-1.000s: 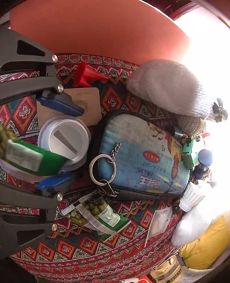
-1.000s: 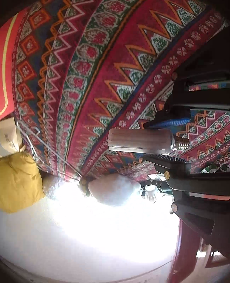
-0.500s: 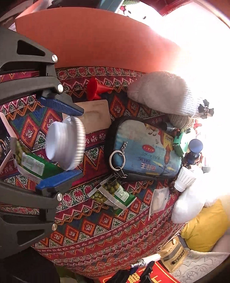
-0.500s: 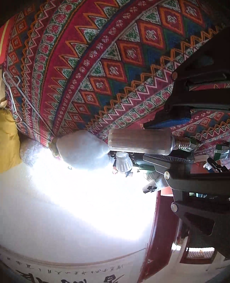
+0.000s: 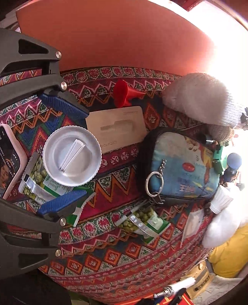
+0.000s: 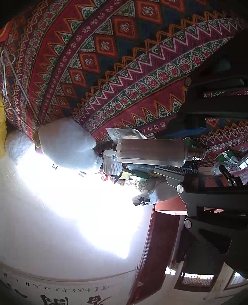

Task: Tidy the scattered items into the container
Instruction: 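Grasp the white round lid and green packet with the left tool while the right holds the bottle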

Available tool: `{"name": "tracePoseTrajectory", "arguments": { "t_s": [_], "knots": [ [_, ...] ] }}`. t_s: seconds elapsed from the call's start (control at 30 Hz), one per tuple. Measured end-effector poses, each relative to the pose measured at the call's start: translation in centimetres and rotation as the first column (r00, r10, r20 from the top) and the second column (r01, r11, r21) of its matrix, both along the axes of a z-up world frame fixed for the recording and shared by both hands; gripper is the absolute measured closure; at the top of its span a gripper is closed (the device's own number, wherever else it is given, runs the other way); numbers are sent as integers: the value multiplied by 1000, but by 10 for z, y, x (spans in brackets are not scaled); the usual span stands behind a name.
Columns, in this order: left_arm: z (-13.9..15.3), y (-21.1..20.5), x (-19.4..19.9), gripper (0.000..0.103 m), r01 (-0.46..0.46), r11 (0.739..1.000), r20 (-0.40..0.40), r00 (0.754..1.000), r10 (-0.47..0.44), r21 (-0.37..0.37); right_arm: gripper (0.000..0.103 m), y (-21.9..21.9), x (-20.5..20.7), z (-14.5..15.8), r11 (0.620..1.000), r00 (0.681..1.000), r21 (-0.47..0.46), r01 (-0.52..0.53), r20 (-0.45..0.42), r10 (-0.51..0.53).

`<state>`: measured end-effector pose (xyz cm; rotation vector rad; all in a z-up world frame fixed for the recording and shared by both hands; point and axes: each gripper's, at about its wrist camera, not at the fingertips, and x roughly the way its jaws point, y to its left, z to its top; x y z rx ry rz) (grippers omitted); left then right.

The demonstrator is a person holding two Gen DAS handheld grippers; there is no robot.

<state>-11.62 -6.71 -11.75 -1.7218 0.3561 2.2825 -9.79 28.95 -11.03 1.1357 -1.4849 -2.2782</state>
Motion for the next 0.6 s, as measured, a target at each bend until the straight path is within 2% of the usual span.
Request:
{"name": "tracePoseTrajectory", "arguments": {
  "t_s": [0.07, 0.17, 0.2, 0.33, 0.43, 0.6],
  "knots": [
    [-8, 2, -2, 25, -11, 1000, 9, 1000, 11, -9, 76, -2, 0, 0, 1000, 1000, -1, -11, -1, 11],
    [-10, -2, -7, 26, -48, 999, 20, 999, 48, 16, 76, -4, -1, -1, 1000, 1000, 5, -25, -1, 25],
    [-10, -4, -8, 39, -62, 998, 22, 998, 62, 26, 76, -4, -1, -1, 1000, 1000, 4, -28, 0, 28],
    [-3, -9, -6, 41, -90, 994, 20, 996, 89, 57, 76, -5, 1, 2, 1000, 1000, 2, -30, -4, 30],
    [19, -13, 1, 41, -95, 991, -22, 995, 97, 91, 76, -4, 1, 5, 1000, 999, 1, -29, -15, 29],
    [87, -37, 16, 41, -115, 971, -172, 973, 152, 211, 76, -16, 7, 23, 998, 997, 26, -51, -56, 52]
  ]
}}
